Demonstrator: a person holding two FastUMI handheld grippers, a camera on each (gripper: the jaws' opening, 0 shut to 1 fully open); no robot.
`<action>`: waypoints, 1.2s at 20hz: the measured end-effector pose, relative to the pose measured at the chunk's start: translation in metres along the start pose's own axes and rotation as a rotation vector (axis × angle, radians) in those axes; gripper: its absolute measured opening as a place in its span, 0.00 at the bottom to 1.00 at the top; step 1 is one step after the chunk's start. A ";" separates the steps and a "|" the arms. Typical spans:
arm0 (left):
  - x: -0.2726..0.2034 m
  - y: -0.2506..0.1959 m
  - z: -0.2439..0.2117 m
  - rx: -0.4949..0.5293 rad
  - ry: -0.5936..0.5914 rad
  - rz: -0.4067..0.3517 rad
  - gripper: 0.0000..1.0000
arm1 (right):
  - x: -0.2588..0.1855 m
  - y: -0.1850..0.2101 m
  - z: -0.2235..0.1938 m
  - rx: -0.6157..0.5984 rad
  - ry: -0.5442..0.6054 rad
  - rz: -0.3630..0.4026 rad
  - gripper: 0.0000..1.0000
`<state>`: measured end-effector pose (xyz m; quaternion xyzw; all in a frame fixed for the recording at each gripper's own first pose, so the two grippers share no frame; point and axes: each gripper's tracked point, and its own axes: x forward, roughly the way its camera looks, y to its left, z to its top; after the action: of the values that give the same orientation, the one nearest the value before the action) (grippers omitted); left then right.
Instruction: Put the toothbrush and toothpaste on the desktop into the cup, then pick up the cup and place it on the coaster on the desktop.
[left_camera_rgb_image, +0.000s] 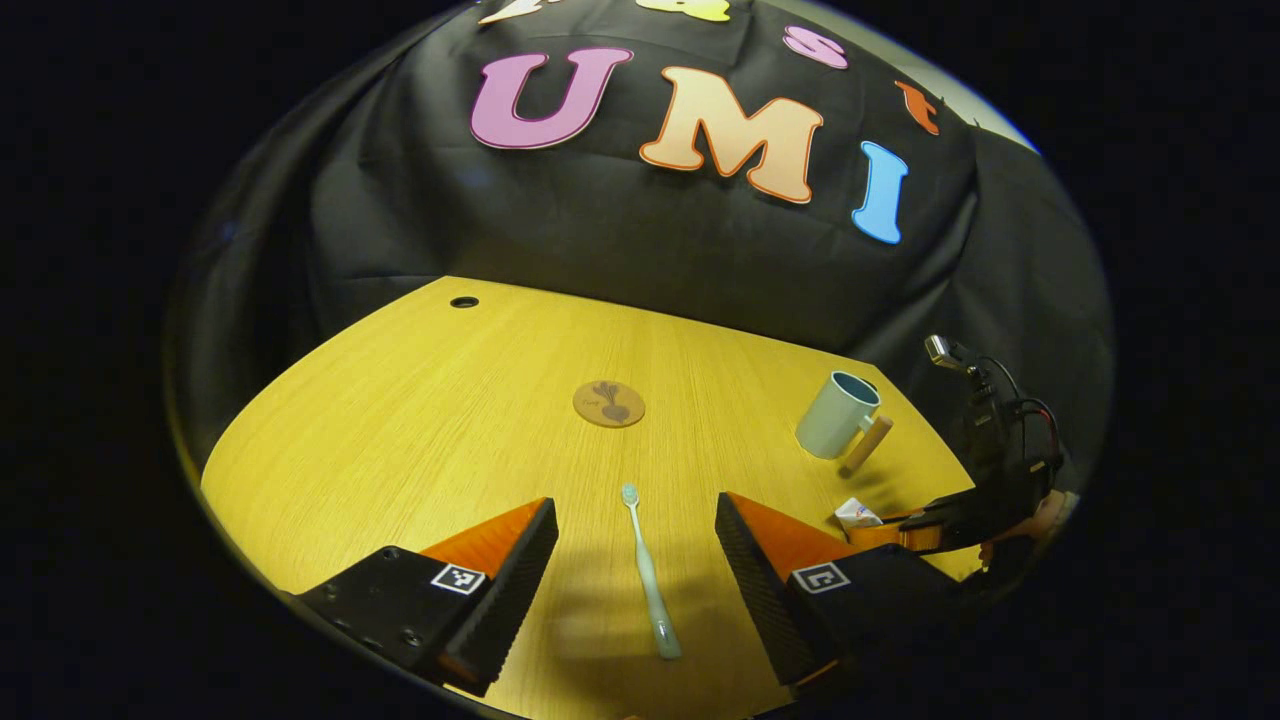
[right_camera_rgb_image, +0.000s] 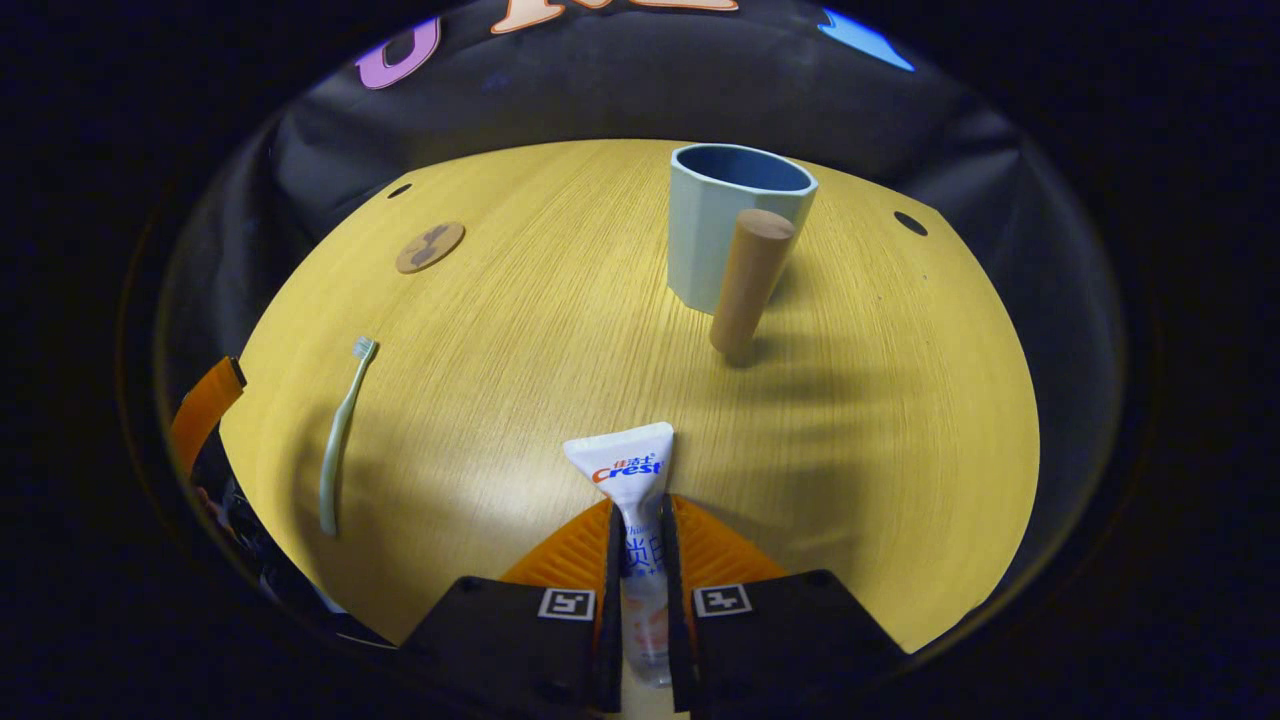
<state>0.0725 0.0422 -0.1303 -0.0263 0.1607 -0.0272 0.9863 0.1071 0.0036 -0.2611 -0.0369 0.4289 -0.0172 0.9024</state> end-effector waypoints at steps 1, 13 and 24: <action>0.001 -0.002 -0.003 0.002 0.007 -0.001 0.95 | 0.001 -0.001 0.002 -0.005 -0.008 0.002 0.16; 0.034 -0.013 -0.046 0.014 0.231 0.022 0.82 | -0.001 -0.001 0.001 0.021 0.000 0.030 0.11; 0.050 -0.011 -0.077 0.076 0.375 0.080 0.63 | 0.000 -0.001 0.002 0.049 0.005 0.071 0.13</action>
<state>0.0953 0.0253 -0.2184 0.0229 0.3412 0.0015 0.9397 0.1087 0.0023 -0.2598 0.0005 0.4317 0.0041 0.9020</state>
